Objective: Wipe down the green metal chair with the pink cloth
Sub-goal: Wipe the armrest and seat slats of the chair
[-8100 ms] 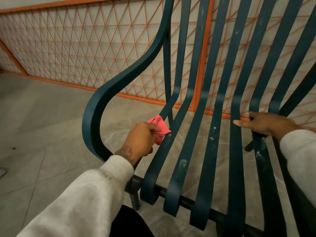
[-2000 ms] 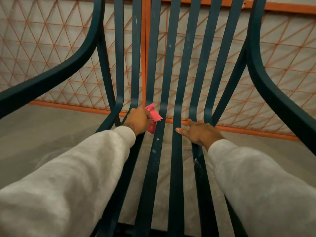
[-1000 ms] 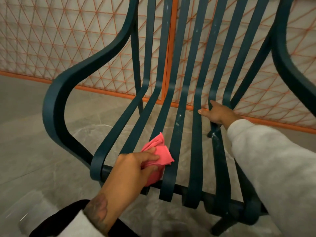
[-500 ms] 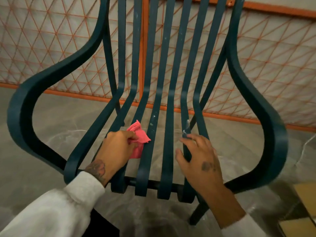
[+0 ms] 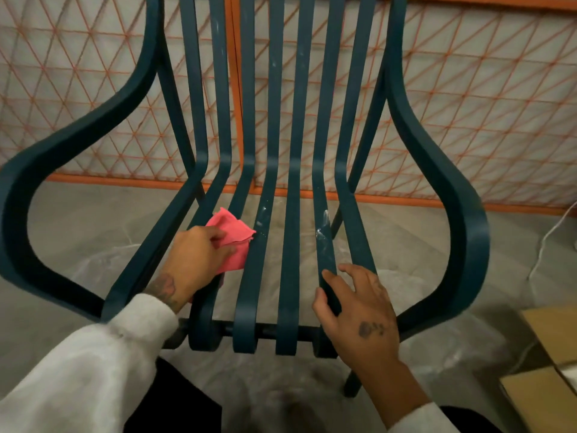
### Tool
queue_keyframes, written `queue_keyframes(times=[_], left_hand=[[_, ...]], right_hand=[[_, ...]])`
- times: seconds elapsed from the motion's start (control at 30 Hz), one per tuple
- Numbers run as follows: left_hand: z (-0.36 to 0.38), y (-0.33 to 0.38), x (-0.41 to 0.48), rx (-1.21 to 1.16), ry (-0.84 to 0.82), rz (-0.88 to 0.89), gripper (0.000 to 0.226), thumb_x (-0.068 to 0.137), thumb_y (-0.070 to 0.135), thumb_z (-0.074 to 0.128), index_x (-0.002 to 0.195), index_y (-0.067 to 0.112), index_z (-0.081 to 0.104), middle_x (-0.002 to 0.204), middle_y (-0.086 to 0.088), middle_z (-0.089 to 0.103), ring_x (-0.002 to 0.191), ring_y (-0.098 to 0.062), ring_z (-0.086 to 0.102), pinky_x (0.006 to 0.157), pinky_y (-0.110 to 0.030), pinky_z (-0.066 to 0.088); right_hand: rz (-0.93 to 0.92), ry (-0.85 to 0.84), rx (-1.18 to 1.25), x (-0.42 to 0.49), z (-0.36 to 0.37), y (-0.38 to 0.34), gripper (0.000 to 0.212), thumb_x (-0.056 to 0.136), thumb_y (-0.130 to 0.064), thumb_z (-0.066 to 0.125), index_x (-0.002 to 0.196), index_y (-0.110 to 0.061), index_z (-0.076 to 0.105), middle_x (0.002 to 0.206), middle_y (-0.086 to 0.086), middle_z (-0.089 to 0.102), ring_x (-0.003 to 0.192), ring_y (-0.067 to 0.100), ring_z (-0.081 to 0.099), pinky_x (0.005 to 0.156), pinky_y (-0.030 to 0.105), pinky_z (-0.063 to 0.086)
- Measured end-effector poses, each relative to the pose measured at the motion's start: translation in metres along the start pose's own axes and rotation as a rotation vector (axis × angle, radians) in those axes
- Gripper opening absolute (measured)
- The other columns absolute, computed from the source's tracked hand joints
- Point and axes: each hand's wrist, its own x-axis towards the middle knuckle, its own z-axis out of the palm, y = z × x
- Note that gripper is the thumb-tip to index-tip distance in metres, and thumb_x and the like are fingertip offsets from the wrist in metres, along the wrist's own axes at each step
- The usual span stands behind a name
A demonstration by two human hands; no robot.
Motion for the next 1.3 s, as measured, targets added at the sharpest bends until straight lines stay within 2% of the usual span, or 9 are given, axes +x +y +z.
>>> queue_keyframes(times=[0.23, 0.4, 0.47, 0.57, 0.67, 0.8, 0.9, 1.0, 1.3], left_hand=[[-0.011, -0.013, -0.033, 0.052, 0.100, 0.083, 0.017, 0.090, 0.024, 0.065, 0.101, 0.015, 0.075, 0.083, -0.009, 0.073, 0.068, -0.019, 0.055, 0.072, -0.029, 0.045], [-0.023, 0.005, -0.044, -0.008, 0.268, 0.140, 0.016, 0.092, 0.022, 0.063, 0.104, 0.016, 0.073, 0.078, -0.007, 0.071, 0.058, -0.008, 0.048, 0.057, -0.018, 0.035], [-0.021, 0.020, -0.053, -0.075, 0.311, 0.225, 0.020, 0.091, 0.019, 0.066, 0.110, 0.016, 0.073, 0.087, -0.005, 0.074, 0.065, -0.004, 0.054, 0.065, -0.009, 0.037], [-0.001, 0.039, -0.056, -0.088, 0.153, 0.331, 0.019, 0.090, 0.013, 0.065, 0.108, 0.015, 0.073, 0.103, -0.001, 0.073, 0.088, -0.013, 0.065, 0.086, -0.019, 0.044], [0.024, 0.048, -0.052, 0.065, -0.047, 0.356, 0.023, 0.091, 0.007, 0.058, 0.110, 0.011, 0.070, 0.121, -0.005, 0.063, 0.102, -0.021, 0.061, 0.092, -0.030, 0.045], [0.014, 0.055, -0.063, 0.225, 0.079, 0.316, 0.032, 0.087, 0.029, 0.066, 0.119, 0.023, 0.068, 0.137, -0.005, 0.051, 0.124, -0.028, 0.047, 0.099, -0.043, 0.046], [-0.001, 0.059, -0.070, 0.284, 0.087, 0.180, 0.033, 0.092, 0.043, 0.059, 0.122, 0.029, 0.062, 0.128, 0.001, 0.058, 0.114, -0.023, 0.056, 0.084, -0.035, 0.049], [0.006, 0.067, -0.059, 0.442, -0.068, 0.106, 0.021, 0.097, 0.030, 0.050, 0.114, 0.021, 0.060, 0.108, -0.001, 0.066, 0.096, -0.023, 0.064, 0.071, -0.030, 0.045], [0.030, 0.074, 0.007, 0.449, -0.019, 0.098, 0.018, 0.094, 0.015, 0.050, 0.103, 0.008, 0.064, 0.102, -0.015, 0.065, 0.098, -0.033, 0.062, 0.071, -0.033, 0.041]], right_hand=[[0.027, -0.024, -0.020, -0.003, 0.002, 0.000, 0.043, 0.091, -0.047, 0.049, 0.120, -0.023, 0.071, 0.130, 0.005, 0.062, 0.121, 0.027, 0.056, 0.102, 0.043, 0.046], [0.009, -0.029, -0.035, -0.001, 0.003, 0.000, 0.047, 0.092, -0.049, 0.043, 0.121, -0.023, 0.070, 0.128, 0.005, 0.063, 0.117, 0.027, 0.058, 0.099, 0.044, 0.047], [0.022, -0.047, -0.039, -0.001, 0.002, 0.000, 0.046, 0.092, -0.049, 0.044, 0.122, -0.024, 0.068, 0.128, 0.004, 0.062, 0.117, 0.027, 0.058, 0.099, 0.044, 0.047], [0.018, -0.036, -0.019, -0.001, 0.003, -0.001, 0.042, 0.090, -0.046, 0.050, 0.121, -0.024, 0.069, 0.127, 0.005, 0.063, 0.116, 0.027, 0.059, 0.100, 0.044, 0.047], [0.027, -0.018, 0.001, -0.001, 0.003, -0.001, 0.043, 0.090, -0.046, 0.049, 0.119, -0.023, 0.070, 0.125, 0.005, 0.064, 0.115, 0.028, 0.060, 0.098, 0.045, 0.048], [0.030, -0.020, 0.007, -0.002, 0.004, 0.000, 0.044, 0.089, -0.048, 0.049, 0.120, -0.024, 0.070, 0.127, 0.004, 0.063, 0.116, 0.027, 0.058, 0.098, 0.044, 0.048], [0.030, -0.019, -0.004, -0.002, 0.004, 0.000, 0.045, 0.089, -0.049, 0.049, 0.120, -0.025, 0.070, 0.126, 0.004, 0.064, 0.116, 0.027, 0.058, 0.098, 0.044, 0.048], [0.021, -0.005, 0.018, -0.002, 0.004, 0.000, 0.043, 0.090, -0.046, 0.049, 0.120, -0.024, 0.070, 0.125, 0.005, 0.064, 0.116, 0.027, 0.058, 0.098, 0.045, 0.048], [-0.008, 0.000, 0.022, -0.002, 0.003, 0.000, 0.044, 0.090, -0.045, 0.048, 0.119, -0.021, 0.070, 0.123, 0.006, 0.064, 0.115, 0.029, 0.058, 0.098, 0.044, 0.047]])
